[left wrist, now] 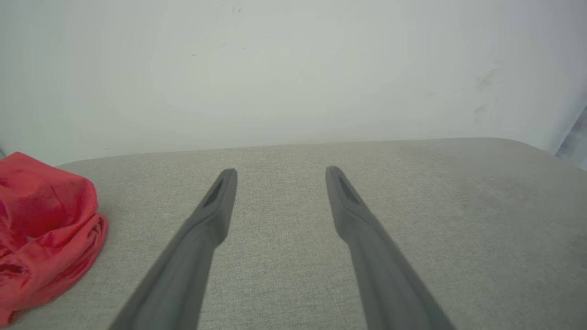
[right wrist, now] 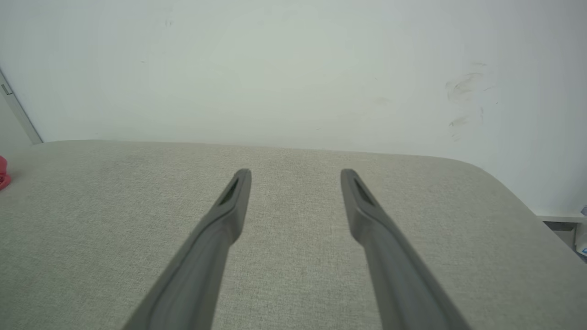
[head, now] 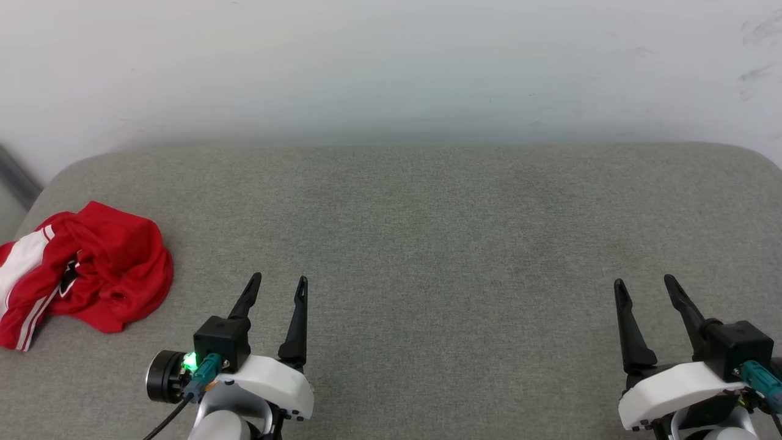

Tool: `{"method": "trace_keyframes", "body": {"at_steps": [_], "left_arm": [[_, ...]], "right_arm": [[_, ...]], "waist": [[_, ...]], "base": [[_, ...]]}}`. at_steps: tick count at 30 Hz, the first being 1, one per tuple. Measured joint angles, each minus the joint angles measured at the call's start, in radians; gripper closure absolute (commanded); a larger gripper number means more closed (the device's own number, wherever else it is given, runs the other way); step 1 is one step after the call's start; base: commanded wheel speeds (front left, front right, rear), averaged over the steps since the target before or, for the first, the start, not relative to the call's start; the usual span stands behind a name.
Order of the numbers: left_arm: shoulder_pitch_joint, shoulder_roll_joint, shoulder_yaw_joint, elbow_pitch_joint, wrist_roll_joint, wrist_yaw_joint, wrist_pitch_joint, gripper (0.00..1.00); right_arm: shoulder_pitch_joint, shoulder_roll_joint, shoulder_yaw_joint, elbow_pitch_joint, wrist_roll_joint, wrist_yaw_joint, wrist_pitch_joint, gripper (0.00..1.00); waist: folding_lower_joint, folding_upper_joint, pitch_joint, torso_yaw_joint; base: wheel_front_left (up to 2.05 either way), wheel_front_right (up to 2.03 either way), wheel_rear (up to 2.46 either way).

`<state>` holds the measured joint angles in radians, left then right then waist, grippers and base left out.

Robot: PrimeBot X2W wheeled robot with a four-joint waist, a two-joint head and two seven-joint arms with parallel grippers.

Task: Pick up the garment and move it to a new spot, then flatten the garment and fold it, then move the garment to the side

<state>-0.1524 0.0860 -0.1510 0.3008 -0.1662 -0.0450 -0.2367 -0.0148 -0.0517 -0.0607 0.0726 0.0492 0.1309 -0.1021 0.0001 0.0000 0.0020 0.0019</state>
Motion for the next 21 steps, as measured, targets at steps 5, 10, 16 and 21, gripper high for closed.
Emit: {"method": "trace_keyframes", "body": {"at_steps": [5, 10, 16, 21], "left_arm": [[-0.001, -0.002, -0.001, 0.005, 0.030, 0.001, -0.010, 0.00], [-0.001, -0.004, -0.001, 0.008, 0.057, 0.001, -0.019, 0.00], [-0.001, -0.008, 0.001, 0.010, 0.082, 0.002, -0.026, 0.00], [-0.001, -0.010, 0.003, 0.013, 0.081, 0.001, -0.026, 0.00]], "right_arm": [[0.000, 0.000, -0.009, 0.000, -0.023, 0.000, -0.005, 0.00], [0.000, 0.000, -0.013, 0.001, -0.043, 0.000, -0.016, 0.00], [0.000, 0.000, -0.016, 0.011, -0.056, 0.000, -0.025, 0.00], [0.000, 0.000, -0.013, 0.022, -0.046, 0.000, -0.029, 0.00]], "waist": [[0.0000, 0.0000, 0.001, 0.002], [0.0000, 0.0000, 0.002, 0.002], [0.0000, 0.0000, 0.001, 0.003], [0.0000, 0.0000, 0.001, 0.006]], "base": [[0.00, 0.00, 0.00], [0.00, 0.00, 0.00], [0.00, 0.00, 0.00], [0.00, 0.00, 0.00]]}}
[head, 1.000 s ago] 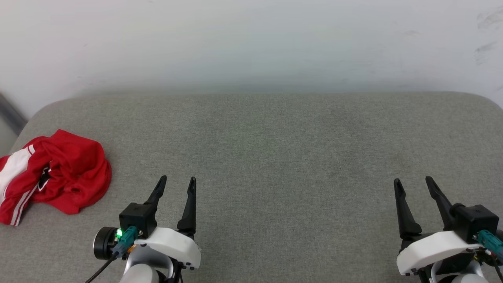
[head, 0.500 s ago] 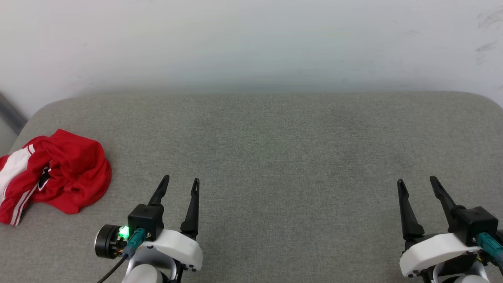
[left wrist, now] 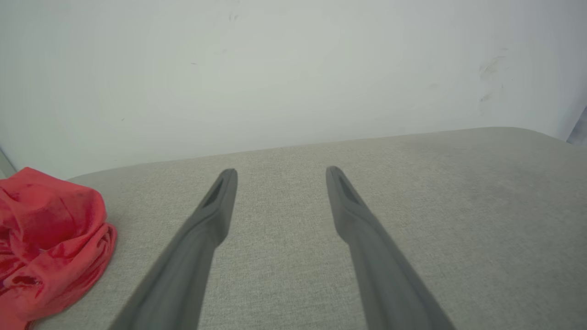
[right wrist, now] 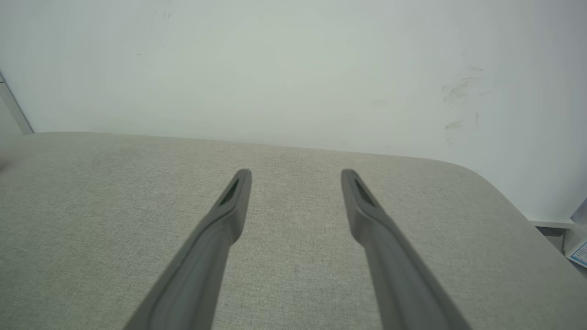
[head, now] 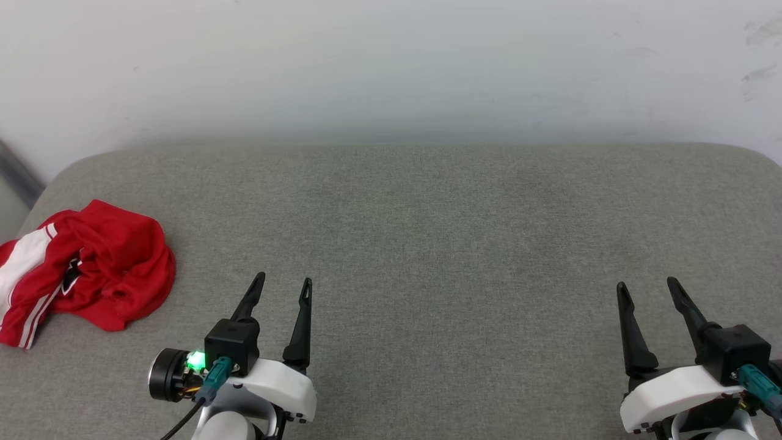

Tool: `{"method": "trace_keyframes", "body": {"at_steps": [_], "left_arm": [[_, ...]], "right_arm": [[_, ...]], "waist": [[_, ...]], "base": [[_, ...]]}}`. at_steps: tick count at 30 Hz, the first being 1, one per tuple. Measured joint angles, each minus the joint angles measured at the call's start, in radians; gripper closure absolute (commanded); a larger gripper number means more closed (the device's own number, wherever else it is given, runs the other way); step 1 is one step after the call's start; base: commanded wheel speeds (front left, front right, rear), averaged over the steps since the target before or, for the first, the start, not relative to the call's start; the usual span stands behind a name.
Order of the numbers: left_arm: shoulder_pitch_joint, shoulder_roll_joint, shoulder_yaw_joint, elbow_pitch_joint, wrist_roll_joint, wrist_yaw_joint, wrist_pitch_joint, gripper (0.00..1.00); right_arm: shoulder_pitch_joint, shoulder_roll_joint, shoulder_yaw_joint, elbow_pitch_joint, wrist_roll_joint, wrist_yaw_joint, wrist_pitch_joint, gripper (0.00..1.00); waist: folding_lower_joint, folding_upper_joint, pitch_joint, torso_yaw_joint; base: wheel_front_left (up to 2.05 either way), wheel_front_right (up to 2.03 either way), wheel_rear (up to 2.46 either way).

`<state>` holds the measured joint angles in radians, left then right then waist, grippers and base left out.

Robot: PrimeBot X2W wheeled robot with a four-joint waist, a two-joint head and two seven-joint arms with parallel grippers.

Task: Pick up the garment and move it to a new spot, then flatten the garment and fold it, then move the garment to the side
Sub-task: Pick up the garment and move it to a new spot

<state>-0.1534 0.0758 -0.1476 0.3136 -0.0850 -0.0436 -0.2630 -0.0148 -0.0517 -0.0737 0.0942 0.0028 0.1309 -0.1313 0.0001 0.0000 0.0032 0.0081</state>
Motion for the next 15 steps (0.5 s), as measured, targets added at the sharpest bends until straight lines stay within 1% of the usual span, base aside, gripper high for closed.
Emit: {"method": "trace_keyframes", "body": {"at_steps": [8, 15], "left_arm": [[0.000, -0.007, 0.019, 0.007, -0.015, 0.001, 0.000, 0.00], [-0.002, -0.011, 0.043, 0.010, -0.027, 0.009, 0.000, 0.00]], "right_arm": [[-0.001, 0.000, 0.011, 0.007, 0.017, 0.000, 0.000, 0.00], [-0.001, 0.000, 0.037, 0.001, 0.026, 0.000, 0.007, 0.00]], "waist": [[0.0000, 0.0000, 0.002, 0.025], [0.0000, 0.0000, 0.003, 0.082]], "base": [[0.00, 0.00, 0.00], [0.00, 0.00, 0.00]]}}
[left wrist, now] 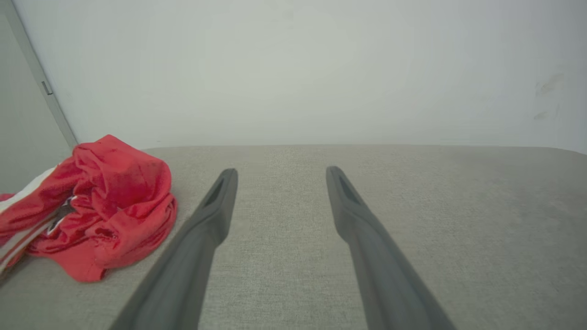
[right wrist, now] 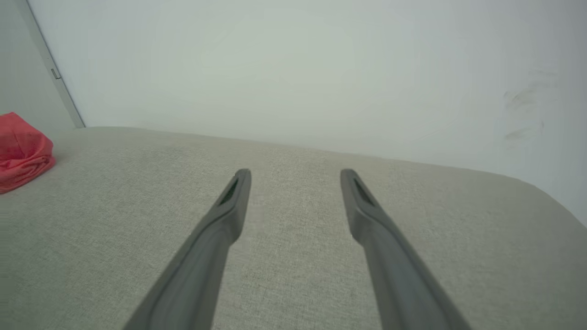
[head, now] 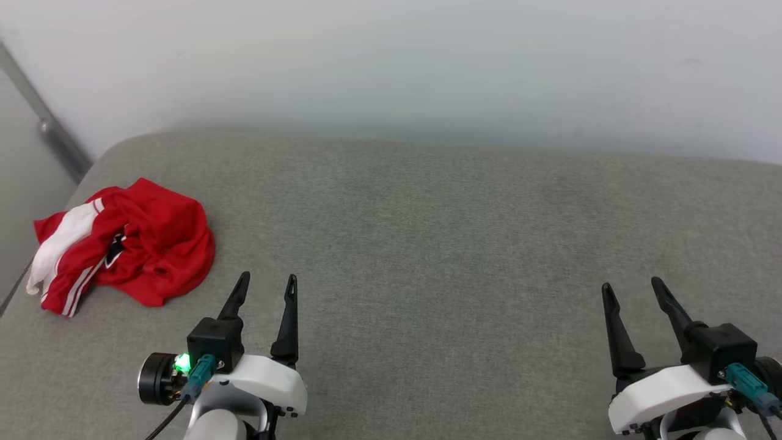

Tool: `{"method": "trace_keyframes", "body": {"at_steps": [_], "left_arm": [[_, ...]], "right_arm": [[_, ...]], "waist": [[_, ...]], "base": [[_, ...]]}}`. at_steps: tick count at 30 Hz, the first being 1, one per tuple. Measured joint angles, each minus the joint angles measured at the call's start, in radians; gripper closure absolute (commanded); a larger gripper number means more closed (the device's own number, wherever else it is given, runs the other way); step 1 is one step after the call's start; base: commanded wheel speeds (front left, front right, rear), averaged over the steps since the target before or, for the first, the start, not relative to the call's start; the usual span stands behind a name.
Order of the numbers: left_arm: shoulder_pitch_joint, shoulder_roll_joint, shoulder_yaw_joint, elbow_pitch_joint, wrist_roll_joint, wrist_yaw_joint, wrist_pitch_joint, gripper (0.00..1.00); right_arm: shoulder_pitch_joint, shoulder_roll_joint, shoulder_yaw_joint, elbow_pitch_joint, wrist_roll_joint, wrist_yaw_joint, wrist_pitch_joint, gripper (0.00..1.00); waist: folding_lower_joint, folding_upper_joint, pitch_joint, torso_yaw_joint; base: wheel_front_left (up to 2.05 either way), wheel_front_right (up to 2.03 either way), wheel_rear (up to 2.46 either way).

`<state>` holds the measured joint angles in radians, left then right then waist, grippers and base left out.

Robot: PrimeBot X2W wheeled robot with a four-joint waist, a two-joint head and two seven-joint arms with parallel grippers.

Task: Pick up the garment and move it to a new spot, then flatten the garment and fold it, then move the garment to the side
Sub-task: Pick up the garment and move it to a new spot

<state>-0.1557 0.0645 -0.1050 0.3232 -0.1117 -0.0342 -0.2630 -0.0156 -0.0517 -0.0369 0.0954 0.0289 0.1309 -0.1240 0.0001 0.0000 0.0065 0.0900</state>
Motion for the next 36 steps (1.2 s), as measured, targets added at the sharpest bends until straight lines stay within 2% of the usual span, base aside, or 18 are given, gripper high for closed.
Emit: {"method": "trace_keyframes", "body": {"at_steps": [24, 29, 36], "left_arm": [[-0.016, -0.004, 0.054, 0.007, -0.012, -0.009, 0.000, 0.00], [-0.018, -0.005, 0.060, 0.006, -0.011, -0.011, 0.000, 0.00], [-0.031, -0.006, 0.075, 0.016, -0.014, -0.016, 0.000, 0.00]], "right_arm": [[-0.037, 0.000, 0.107, -0.019, 0.043, 0.000, 0.001, 0.00], [-0.042, 0.000, 0.111, -0.019, 0.050, 0.000, 0.000, 0.00], [-0.049, 0.000, 0.116, -0.023, 0.050, 0.000, 0.000, 0.00]], "waist": [[-0.0001, 0.0000, -0.004, 0.324], [-0.0001, 0.0000, -0.003, 0.362], [-0.0001, 0.0000, 0.009, 0.368]], "base": [[0.00, 0.00, 0.00], [0.00, 0.00, 0.00], [0.00, 0.00, 0.00]]}}
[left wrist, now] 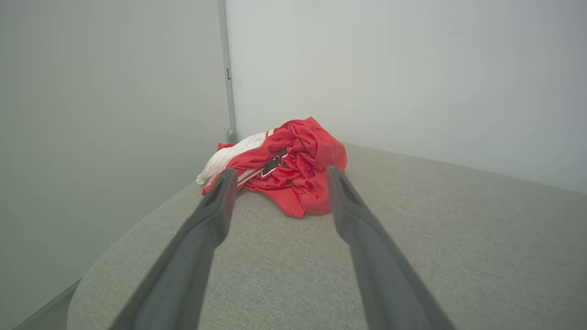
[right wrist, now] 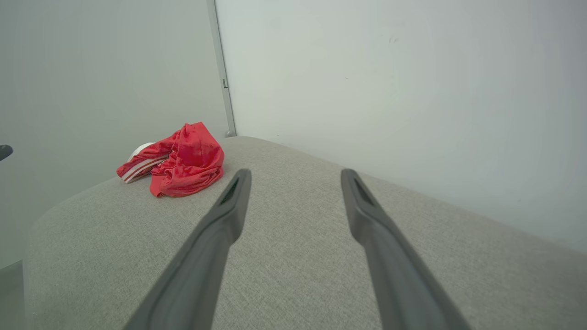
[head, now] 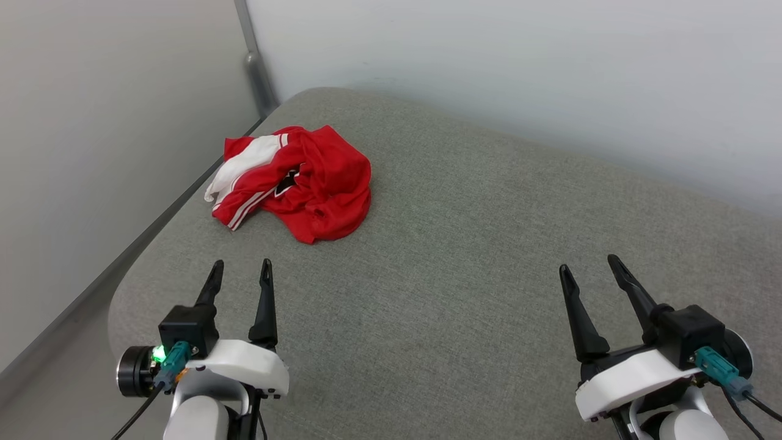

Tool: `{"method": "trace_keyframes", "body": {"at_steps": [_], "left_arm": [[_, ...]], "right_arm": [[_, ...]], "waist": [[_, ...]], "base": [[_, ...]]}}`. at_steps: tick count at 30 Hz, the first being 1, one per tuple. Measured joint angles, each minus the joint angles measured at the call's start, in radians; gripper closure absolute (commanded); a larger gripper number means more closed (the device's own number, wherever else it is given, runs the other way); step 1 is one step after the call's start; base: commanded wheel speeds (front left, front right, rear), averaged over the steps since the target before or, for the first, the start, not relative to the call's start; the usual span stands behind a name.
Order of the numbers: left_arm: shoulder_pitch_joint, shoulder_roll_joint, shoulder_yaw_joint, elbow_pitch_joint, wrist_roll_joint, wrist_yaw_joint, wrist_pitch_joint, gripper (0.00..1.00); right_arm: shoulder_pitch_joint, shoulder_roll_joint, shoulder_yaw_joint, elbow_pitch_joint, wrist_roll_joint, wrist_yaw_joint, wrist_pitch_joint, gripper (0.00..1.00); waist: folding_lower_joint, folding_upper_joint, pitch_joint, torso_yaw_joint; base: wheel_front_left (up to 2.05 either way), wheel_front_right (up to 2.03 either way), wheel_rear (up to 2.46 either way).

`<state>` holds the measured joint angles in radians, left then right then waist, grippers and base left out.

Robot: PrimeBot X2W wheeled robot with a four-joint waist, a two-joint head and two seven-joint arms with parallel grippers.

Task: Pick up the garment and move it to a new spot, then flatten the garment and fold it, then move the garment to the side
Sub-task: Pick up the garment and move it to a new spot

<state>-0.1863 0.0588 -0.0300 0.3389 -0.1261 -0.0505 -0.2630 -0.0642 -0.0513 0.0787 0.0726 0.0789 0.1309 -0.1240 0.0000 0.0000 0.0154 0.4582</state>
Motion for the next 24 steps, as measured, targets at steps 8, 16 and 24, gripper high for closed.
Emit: {"method": "trace_keyframes", "body": {"at_steps": [8, 16, 24], "left_arm": [[-0.131, 0.026, 0.017, 0.031, -0.012, -0.020, 0.000, 0.00], [-0.414, 0.116, 0.045, 0.166, -0.040, -0.042, 0.081, 0.00], [-0.658, 0.248, 0.022, 0.364, -0.179, -0.078, 0.396, 0.00]], "right_arm": [[-0.038, 0.000, 0.004, -0.018, -0.012, 0.000, 0.010, 0.00], [-0.127, 0.001, 0.012, -0.043, -0.047, 0.000, 0.029, 0.00], [-0.205, 0.001, 0.024, -0.052, -0.071, 0.000, 0.026, 0.00]], "waist": [[0.0000, 0.0000, 0.048, -0.021], [0.0000, 0.0000, 0.164, -0.080], [0.0001, 0.0000, 0.305, -0.165]], "base": [[0.00, 0.00, 0.00], [0.00, 0.00, 0.00], [0.00, 0.00, 0.00]]}}
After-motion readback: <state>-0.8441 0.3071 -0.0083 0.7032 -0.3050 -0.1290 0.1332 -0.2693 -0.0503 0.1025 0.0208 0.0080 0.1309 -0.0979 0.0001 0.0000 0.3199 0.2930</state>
